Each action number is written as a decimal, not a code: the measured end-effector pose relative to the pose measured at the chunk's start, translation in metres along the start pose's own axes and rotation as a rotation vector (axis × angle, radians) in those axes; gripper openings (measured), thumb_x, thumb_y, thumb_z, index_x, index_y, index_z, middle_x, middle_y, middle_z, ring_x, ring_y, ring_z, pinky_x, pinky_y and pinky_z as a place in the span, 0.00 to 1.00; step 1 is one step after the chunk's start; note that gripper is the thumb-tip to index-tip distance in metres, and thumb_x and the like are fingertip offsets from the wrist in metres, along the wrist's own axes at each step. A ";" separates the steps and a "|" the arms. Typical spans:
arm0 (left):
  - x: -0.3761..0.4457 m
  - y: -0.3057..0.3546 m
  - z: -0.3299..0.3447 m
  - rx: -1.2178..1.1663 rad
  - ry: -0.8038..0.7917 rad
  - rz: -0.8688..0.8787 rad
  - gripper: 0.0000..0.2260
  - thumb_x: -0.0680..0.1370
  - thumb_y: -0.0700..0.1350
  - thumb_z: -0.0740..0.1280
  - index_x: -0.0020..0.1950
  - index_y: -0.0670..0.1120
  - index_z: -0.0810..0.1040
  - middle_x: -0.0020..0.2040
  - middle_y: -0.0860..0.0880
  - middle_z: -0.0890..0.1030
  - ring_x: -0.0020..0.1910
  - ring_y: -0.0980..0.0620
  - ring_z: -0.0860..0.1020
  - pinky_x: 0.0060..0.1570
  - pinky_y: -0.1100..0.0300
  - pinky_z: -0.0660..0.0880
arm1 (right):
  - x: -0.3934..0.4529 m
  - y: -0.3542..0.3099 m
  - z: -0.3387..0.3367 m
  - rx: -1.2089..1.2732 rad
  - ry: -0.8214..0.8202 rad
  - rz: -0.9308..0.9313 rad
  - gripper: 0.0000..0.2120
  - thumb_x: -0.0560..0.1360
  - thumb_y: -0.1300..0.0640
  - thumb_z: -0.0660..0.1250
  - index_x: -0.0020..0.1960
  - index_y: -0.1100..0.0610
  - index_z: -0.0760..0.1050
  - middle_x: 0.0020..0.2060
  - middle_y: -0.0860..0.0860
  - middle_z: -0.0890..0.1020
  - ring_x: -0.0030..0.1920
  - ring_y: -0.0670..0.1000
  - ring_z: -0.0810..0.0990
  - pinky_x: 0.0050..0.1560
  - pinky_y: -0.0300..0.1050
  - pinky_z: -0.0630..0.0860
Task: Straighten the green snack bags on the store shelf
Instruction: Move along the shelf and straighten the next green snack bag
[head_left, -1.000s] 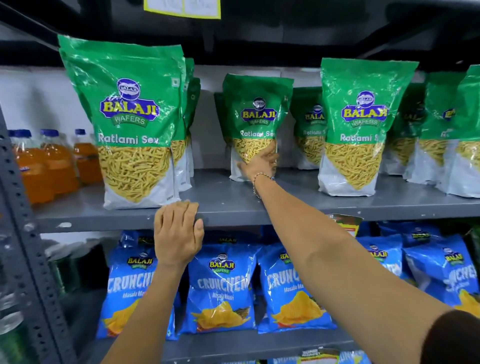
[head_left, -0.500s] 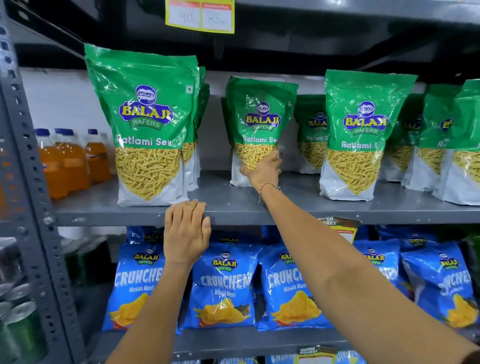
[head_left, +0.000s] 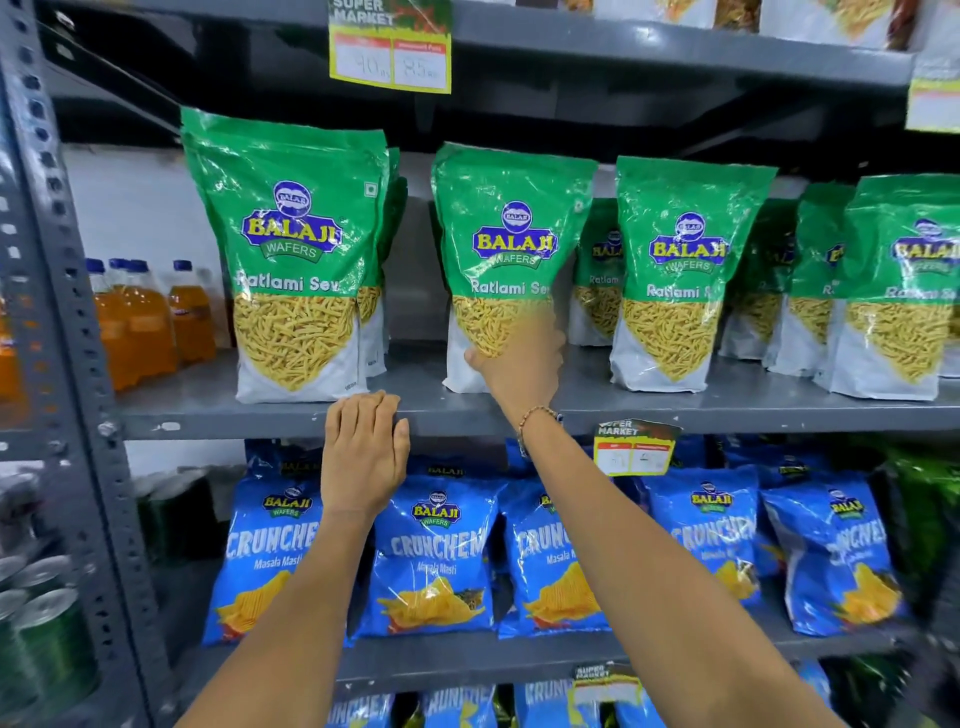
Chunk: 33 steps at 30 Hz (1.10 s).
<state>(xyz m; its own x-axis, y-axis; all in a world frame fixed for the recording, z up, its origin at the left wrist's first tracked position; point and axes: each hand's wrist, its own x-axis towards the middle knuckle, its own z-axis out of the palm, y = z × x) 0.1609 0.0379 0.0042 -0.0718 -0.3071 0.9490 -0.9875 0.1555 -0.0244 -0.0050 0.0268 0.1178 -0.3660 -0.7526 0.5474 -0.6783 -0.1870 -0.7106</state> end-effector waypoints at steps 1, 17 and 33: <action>0.000 0.000 -0.001 -0.003 -0.009 -0.003 0.16 0.81 0.47 0.54 0.57 0.38 0.76 0.53 0.39 0.78 0.52 0.40 0.72 0.60 0.45 0.64 | -0.003 0.000 -0.003 -0.002 0.003 0.001 0.50 0.64 0.44 0.77 0.73 0.61 0.52 0.62 0.62 0.67 0.60 0.66 0.72 0.58 0.58 0.73; 0.000 -0.001 -0.004 -0.011 -0.042 0.017 0.16 0.81 0.47 0.53 0.58 0.39 0.75 0.54 0.40 0.77 0.54 0.40 0.72 0.60 0.46 0.64 | -0.033 0.002 -0.036 -0.057 0.024 -0.040 0.48 0.64 0.42 0.76 0.72 0.59 0.54 0.62 0.62 0.67 0.58 0.65 0.73 0.57 0.55 0.73; -0.002 -0.005 -0.001 -0.009 -0.071 0.048 0.16 0.81 0.48 0.53 0.60 0.40 0.73 0.55 0.42 0.77 0.55 0.41 0.72 0.61 0.47 0.63 | -0.027 0.006 -0.027 -0.063 0.036 -0.065 0.48 0.65 0.42 0.75 0.73 0.60 0.53 0.63 0.62 0.65 0.61 0.65 0.69 0.55 0.57 0.74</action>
<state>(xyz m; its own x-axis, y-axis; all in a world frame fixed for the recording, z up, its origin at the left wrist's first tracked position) 0.1661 0.0388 0.0028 -0.1295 -0.3649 0.9220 -0.9814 0.1799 -0.0666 -0.0165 0.0634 0.1111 -0.3421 -0.7166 0.6078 -0.7399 -0.1933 -0.6443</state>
